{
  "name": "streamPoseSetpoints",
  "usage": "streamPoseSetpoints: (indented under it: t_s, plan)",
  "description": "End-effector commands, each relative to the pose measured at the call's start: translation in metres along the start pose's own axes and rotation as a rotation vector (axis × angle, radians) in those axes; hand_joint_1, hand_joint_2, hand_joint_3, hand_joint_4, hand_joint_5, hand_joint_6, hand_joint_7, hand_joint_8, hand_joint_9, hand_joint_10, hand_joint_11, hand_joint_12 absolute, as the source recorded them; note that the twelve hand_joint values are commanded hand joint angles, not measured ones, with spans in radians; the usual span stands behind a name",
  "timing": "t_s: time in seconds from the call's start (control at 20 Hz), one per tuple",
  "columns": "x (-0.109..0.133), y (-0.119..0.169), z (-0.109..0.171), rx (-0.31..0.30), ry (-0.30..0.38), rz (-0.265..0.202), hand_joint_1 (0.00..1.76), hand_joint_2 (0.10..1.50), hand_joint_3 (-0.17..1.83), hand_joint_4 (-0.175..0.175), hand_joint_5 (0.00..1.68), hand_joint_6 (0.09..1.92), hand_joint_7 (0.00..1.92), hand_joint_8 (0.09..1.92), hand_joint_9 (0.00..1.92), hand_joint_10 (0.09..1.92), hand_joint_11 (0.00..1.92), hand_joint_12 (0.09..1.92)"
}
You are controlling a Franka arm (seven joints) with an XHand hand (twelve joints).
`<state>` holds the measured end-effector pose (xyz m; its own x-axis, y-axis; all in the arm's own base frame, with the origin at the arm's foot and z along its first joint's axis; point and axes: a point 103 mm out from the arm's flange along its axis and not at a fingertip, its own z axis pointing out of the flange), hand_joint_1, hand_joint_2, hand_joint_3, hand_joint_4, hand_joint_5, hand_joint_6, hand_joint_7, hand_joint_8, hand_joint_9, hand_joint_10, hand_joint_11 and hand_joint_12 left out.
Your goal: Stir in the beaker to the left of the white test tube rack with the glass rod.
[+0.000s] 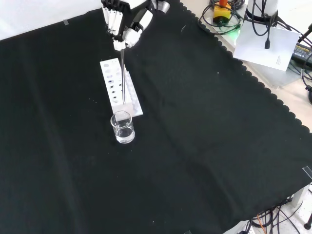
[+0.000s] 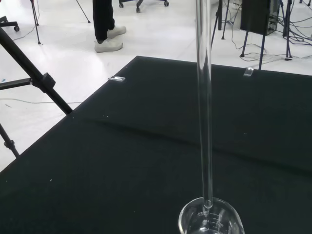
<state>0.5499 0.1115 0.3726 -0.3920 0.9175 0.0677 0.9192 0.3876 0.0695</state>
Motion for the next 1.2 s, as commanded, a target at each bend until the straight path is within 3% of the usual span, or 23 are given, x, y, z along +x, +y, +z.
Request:
streamPoseSetpoints:
  t_s: [0.05,0.6,0.8,1.2]
  plan:
    - [0.001,0.015,0.019,0.013,0.007,-0.033,1.3,1.15,-0.17,-0.175,1.16,0.42,1.07,1.2,1.6,0.82,1.62,0.59]
    - [-0.008,0.022,0.036,0.032,0.014,-0.035,1.3,1.15,-0.17,-0.175,1.16,0.41,1.07,1.2,1.6,0.81,1.62,0.58]
    - [-0.018,0.033,0.061,0.048,0.019,-0.038,1.3,1.15,-0.17,-0.175,1.16,0.41,1.07,1.2,1.6,0.81,1.62,0.58]
    - [-0.016,0.039,0.094,0.069,0.016,-0.057,1.3,1.15,-0.17,-0.175,1.17,0.41,1.07,1.19,1.6,0.81,1.62,0.58]
